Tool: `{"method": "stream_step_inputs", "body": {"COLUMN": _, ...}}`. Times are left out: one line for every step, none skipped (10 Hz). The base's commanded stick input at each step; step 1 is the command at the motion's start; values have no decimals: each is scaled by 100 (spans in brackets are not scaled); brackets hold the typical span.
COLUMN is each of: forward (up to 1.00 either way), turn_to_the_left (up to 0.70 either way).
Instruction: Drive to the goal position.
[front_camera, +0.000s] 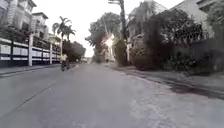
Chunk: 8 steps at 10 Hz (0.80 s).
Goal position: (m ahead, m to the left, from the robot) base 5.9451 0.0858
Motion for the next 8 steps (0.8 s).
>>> {"method": "stream_step_inputs", "body": {"forward": 100, "turn_to_the_left": 0}}
{"method": "stream_step_inputs", "body": {"forward": 100, "turn_to_the_left": 0}}
{"method": "stream_step_inputs", "body": {"forward": 100, "turn_to_the_left": 0}}
{"method": "stream_step_inputs", "body": {"forward": 100, "turn_to_the_left": 0}}
{"method": "stream_step_inputs", "body": {"forward": 100, "turn_to_the_left": 0}}
{"method": "stream_step_inputs", "body": {"forward": 100, "turn_to_the_left": 0}}
{"method": "stream_step_inputs", "body": {"forward": 100, "turn_to_the_left": 0}}
{"method": "stream_step_inputs", "body": {"forward": 100, "turn_to_the_left": 0}}
